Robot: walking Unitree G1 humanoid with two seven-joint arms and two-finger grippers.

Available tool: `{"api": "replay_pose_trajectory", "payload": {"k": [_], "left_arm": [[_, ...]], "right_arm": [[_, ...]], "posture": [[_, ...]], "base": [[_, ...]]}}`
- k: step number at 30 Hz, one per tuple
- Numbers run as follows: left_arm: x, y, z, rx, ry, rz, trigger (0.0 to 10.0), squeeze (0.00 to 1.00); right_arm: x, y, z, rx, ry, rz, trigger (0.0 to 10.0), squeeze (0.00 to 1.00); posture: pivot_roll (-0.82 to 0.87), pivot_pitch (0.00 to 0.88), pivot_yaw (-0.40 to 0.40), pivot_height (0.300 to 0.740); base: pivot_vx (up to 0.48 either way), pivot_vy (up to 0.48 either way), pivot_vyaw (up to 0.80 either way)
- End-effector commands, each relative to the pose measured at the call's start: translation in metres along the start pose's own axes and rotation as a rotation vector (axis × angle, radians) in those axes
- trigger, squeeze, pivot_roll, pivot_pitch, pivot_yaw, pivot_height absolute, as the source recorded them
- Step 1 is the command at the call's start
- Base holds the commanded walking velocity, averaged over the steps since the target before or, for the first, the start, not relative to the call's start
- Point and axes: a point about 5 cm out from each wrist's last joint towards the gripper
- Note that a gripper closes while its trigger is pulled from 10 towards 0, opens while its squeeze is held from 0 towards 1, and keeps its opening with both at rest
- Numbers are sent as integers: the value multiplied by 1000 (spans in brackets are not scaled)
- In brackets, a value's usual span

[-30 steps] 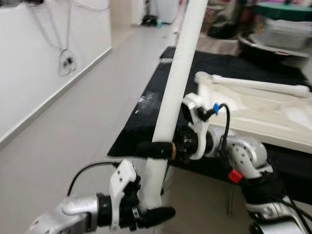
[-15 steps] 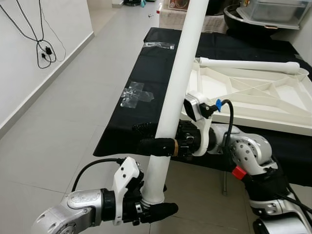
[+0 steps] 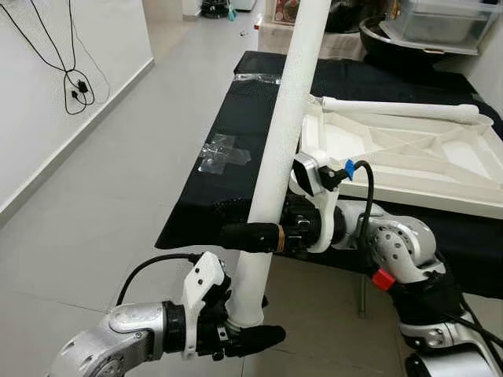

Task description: Building children table

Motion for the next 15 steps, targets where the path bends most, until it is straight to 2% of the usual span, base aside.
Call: {"api": "replay_pose_trajectory", "payload": {"k": [1,11,12,13,14,15], "left_arm": [[-3,-3,-3,-32,9,-2,10000,0],[-4,0,-4,-32,10,-6,10000,0],[-4,0,-4,-33,11,-6,10000,0],[-4,0,-3,-34,12,-6,10000,0],[-4,1,-3,-31,11,-6,10000,0],[-4,2,-3,-28,11,-7,10000,0]], "right_arm": [[-3,3,-4,11,11,5,10000,0],[-4,2,-5,11,18,6,10000,0],[-4,2,-5,10,18,8,6941,0],[-4,2,-5,9,17,8,6941,0],[-3,2,-5,10,17,9,3216,0],[-3,2,-5,11,16,8,392,0]], "posture": [[79,90,-80,740],[77,96,-77,740],[76,103,-78,740],[76,103,-78,740],[75,102,-74,740],[75,102,-74,740]], "base": [[0,0,0],[0,0,0],[0,0,0],[0,0,0],[0,0,0],[0,0,0]]}}
Point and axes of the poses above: a point about 5 cm out from each wrist's last joint towards the gripper, its own z axis pointing back from the gripper into the wrist, its own x axis along the axis of the wrist's last joint, y = z × x, and after that the axes turned 8 degrees about -z, right-handed
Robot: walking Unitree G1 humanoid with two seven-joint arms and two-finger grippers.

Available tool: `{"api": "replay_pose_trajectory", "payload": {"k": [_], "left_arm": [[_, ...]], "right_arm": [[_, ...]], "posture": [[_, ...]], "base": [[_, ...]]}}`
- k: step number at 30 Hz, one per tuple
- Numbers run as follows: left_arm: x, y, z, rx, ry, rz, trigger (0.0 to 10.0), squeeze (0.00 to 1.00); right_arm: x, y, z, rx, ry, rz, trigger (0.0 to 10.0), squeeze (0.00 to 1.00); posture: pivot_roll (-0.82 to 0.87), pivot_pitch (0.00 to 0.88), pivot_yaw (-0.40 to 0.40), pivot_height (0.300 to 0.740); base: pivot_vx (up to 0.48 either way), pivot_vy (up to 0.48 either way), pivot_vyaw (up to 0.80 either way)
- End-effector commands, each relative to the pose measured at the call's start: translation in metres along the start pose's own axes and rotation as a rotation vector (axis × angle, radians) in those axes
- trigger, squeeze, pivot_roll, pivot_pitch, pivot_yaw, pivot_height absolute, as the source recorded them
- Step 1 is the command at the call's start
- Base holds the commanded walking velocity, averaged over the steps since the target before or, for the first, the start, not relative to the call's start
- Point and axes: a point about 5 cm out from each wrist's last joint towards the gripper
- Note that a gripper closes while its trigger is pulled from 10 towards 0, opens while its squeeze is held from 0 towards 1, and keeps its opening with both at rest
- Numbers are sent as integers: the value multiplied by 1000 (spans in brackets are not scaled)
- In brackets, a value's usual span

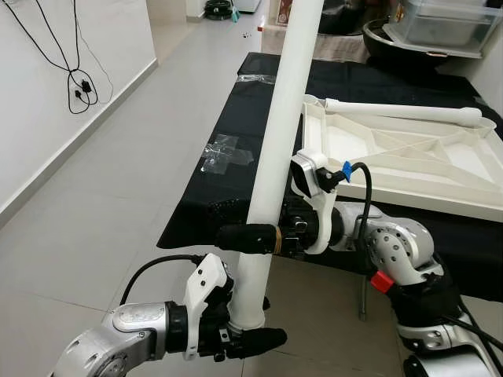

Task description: Building children table

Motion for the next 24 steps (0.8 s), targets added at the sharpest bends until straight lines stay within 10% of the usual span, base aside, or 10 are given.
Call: {"api": "replay_pose_trajectory", "payload": {"k": [1,19,20,21,22,24], "left_arm": [[-1,0,0,-7,7,-11,10000,0],[-5,1,0,12,33,-12,10000,0],[-6,4,0,48,41,-8,10000,765],[-6,4,0,48,41,-8,10000,765],[-6,5,1,50,39,-10,10000,1000],[-5,6,2,59,38,-14,10000,1000]], "right_arm": [[-1,2,-3,16,17,8,392,0],[-2,3,-2,21,16,4,0,0],[-1,3,-2,24,12,5,0,0],[-1,3,-2,24,12,5,0,0],[0,3,-2,23,10,7,0,0],[1,3,-1,21,11,11,0,0]], "posture": [[75,102,-74,740],[76,99,-72,740],[76,99,-72,740],[76,99,-72,740],[79,98,-74,740],[80,98,-74,740]], "base": [[0,0,0],[0,0,0],[0,0,0],[0,0,0],[0,0,0],[0,0,0]]}}
Point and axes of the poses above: a point about 5 cm out from each wrist's last joint towards the gripper, its own z axis pointing back from the gripper into the wrist, its own x axis along the axis of the wrist's last joint, y = z × x, and after that the axes turned 8 degrees about -z, right-handed
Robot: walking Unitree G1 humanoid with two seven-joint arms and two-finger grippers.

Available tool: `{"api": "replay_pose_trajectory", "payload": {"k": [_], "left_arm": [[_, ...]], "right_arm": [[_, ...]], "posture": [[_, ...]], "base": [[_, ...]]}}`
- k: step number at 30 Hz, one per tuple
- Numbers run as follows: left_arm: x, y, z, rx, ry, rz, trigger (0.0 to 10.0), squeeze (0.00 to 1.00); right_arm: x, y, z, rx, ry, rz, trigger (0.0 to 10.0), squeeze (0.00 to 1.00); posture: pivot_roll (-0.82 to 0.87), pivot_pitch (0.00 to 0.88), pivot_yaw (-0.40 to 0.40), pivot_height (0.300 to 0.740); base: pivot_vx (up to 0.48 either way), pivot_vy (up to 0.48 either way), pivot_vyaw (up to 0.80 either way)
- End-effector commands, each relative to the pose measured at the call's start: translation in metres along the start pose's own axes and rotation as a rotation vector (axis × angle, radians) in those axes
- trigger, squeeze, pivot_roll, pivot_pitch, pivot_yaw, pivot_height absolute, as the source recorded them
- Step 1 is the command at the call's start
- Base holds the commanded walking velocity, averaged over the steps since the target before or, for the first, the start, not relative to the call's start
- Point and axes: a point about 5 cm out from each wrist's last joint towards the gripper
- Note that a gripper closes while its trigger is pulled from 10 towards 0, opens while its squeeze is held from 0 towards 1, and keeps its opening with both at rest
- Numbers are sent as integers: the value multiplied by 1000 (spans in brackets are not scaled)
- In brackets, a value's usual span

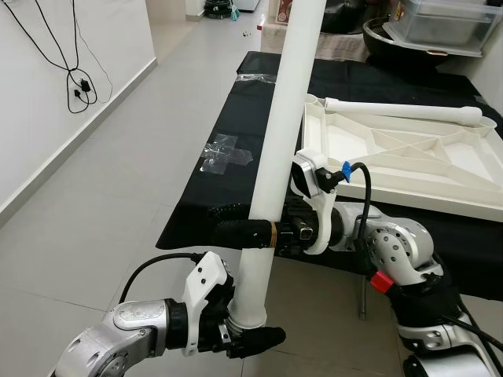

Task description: Building children table

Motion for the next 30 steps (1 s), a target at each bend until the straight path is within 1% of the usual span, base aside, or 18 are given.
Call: {"api": "replay_pose_trajectory", "payload": {"k": [1,6,7,8,9,10,11,14,17,18,21,22,23,24,25,26,27,30], "left_arm": [[-4,3,3,21,18,3,10000,1000],[-7,3,4,50,30,-18,10000,1000],[-8,2,4,55,36,-26,10000,0],[-8,2,4,55,36,-26,10000,0],[-12,-2,5,66,42,-20,10000,0],[-18,-9,9,99,42,10,10000,0],[-18,-9,9,99,42,10,10000,0],[-25,-11,15,171,48,25,10000,0],[-27,-11,16,203,45,31,10000,0],[-28,-9,18,270,30,27,10000,0],[-27,-7,19,322,10,35,10000,0],[-22,-4,19,401,-26,24,10000,0],[-15,-1,19,483,-63,2,10000,0],[-15,-1,19,483,-63,2,10000,0],[-11,0,19,535,-87,-15,10000,0],[-7,-1,17,561,-115,-22,10000,0],[-3,-1,14,615,-134,-55,10000,0],[-1,0,14,689,-143,-73,10000,0]], "right_arm": [[2,1,1,7,9,21,0,0],[6,-1,6,-19,8,47,0,0],[8,-1,8,-31,7,57,0,0],[8,-1,8,-31,7,57,0,0],[13,-3,17,-79,-15,81,0,0],[23,-7,34,-186,-62,139,0,0],[23,-7,34,-186,-62,139,0,0],[36,-13,53,-340,-122,199,0,0],[39,-14,58,-382,-137,223,0,0],[46,-16,64,-469,-173,263,10000,0],[51,-17,68,-542,-208,293,10000,0],[60,-22,73,-695,-271,358,10000,0],[69,-26,80,-904,-332,468,10000,0],[69,-26,80,-904,-332,468,10000,0],[75,-26,85,-1033,-376,548,10000,0],[77,-25,87,-1112,-450,575,10000,0],[74,-23,86,-1167,-523,590,10000,0],[67,-19,80,-1204,-524,631,10000,0]], "posture": [[80,98,-73,740],[83,93,-74,740],[83,93,-74,740],[83,93,-74,740],[82,91,-75,740],[84,91,-76,740],[84,91,-76,740],[83,85,-76,740],[84,83,-75,740],[86,79,-72,740],[86,75,-68,740],[86,73,-65,740],[89,68,-67,740],[89,68,-67,740],[89,68,-67,740],[91,48,-69,740],[95,40,-71,740],[99,38,-70,740]], "base": [[0,0,0],[0,0,0],[0,0,0],[0,0,0],[0,0,0],[0,0,0],[0,0,0],[0,0,0],[0,0,0],[0,0,0],[0,0,0],[0,0,0],[0,0,0],[0,0,0],[0,0,0],[0,0,0],[0,0,0],[0,0,0]]}}
Point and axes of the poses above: a point about 5 cm out from each wrist's last joint towards the gripper, its own z axis pointing back from the gripper into the wrist, its own x axis along the axis of the wrist's last joint, y = z × x, and after that the axes turned 8 degrees about -z, right-handed
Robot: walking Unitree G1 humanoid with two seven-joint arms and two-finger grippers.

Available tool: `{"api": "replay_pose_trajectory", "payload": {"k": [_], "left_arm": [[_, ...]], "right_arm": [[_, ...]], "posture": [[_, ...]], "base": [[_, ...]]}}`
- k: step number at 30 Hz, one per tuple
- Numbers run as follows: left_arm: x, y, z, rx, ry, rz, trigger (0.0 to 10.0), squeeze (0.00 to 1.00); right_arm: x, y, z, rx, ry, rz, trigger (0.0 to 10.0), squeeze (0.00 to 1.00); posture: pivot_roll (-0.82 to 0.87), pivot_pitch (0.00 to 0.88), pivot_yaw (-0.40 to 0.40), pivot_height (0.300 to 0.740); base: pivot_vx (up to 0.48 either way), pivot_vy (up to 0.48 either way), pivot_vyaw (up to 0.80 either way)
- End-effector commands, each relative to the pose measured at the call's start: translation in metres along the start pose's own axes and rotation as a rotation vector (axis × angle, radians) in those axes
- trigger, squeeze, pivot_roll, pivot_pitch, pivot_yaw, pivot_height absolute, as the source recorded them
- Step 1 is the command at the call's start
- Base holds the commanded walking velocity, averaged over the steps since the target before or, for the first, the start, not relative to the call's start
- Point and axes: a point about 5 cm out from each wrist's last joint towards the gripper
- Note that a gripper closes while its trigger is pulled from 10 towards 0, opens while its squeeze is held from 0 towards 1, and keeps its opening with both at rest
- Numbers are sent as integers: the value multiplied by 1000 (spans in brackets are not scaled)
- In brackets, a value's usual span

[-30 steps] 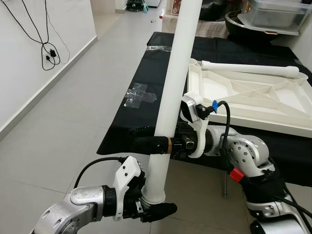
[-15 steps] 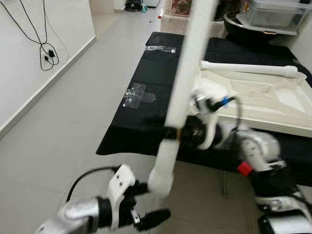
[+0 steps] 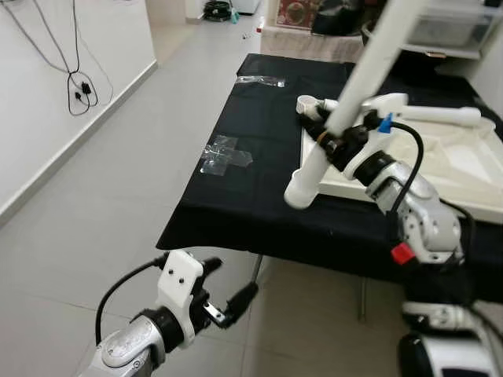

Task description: Building children table

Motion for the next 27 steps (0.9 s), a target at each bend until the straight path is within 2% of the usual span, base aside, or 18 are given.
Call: {"api": "replay_pose_trajectory", "payload": {"k": [1,3,8,11,16,20,27], "left_arm": [[1,-1,0,58,-7,-19,10000,0],[4,1,-1,105,-8,-57,10000,0],[7,4,-3,154,-31,-51,10000,0],[16,8,-7,200,-72,-83,10000,0],[18,7,-8,204,-84,-89,10000,0],[16,6,-8,205,-82,-129,10000,0],[15,-2,-10,186,-81,-114,10000,0]], "right_arm": [[1,9,5,-16,-28,42,10000,0],[-3,18,7,-13,-32,55,10000,0],[-7,25,6,-3,-33,16,10000,0],[-9,30,1,-15,-54,-10,10000,0],[-8,31,-2,-44,-73,-30,10000,0],[-7,32,-3,-44,-74,-25,10000,0],[-10,37,-3,-15,-67,-31,10000,0]], "posture": [[96,31,-75,740],[96,31,-75,740],[93,23,-80,740],[94,20,-85,740],[93,21,-88,740],[96,14,-93,740],[101,16,-94,740]], "base": [[0,0,0],[0,0,0],[0,0,0],[180,0,0],[304,0,0],[357,0,0],[384,0,0]]}}
Point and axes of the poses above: a point about 5 cm out from each wrist's last joint towards the gripper, its own z axis pointing back from the gripper into the wrist, its own x axis along the axis of the wrist's last joint, y = z × x, and after that the axes turned 8 degrees about -z, right-handed
